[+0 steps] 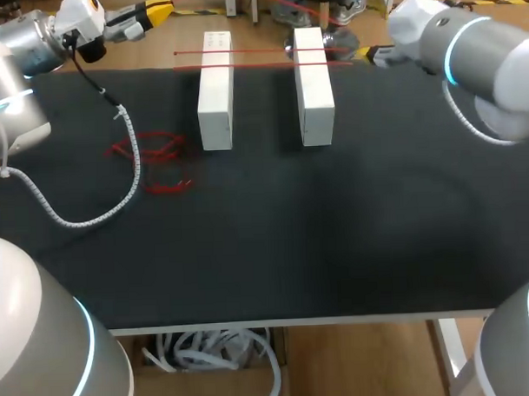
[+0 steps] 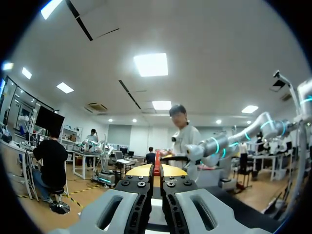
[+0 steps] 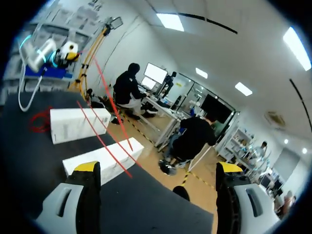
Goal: Grab the tape and strap the tape.
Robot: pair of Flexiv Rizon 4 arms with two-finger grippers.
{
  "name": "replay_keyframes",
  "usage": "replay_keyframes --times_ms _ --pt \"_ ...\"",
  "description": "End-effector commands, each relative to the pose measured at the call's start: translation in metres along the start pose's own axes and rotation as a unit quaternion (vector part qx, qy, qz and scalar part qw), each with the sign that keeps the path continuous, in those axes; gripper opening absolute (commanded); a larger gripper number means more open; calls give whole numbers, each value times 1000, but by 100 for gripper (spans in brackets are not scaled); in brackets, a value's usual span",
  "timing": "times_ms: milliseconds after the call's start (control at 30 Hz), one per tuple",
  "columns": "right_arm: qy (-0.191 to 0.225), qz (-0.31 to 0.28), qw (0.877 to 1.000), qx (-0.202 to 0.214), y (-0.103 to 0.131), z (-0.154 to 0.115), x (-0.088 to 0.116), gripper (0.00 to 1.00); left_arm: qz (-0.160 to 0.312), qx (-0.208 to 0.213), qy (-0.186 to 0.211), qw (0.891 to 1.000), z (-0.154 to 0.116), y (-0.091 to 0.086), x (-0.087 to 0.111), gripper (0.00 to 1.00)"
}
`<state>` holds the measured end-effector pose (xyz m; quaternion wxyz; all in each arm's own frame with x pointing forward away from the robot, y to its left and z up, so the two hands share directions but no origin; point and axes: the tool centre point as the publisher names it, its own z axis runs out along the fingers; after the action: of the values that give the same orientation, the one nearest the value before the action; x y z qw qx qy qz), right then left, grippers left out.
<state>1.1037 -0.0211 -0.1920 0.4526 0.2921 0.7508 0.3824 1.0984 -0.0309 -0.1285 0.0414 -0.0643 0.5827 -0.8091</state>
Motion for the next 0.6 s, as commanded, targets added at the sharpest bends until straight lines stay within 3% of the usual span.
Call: replay_keyframes --times_ms 33,567,600 --pt "119 158 980 15 3 6 -5 100 1 1 0 1000 0 0 0 0" --pt "119 158 980 15 3 6 -5 100 1 1 0 1000 0 0 0 0" --pt "128 181 975 14 4 7 -1 100 1 1 0 1000 0 0 0 0"
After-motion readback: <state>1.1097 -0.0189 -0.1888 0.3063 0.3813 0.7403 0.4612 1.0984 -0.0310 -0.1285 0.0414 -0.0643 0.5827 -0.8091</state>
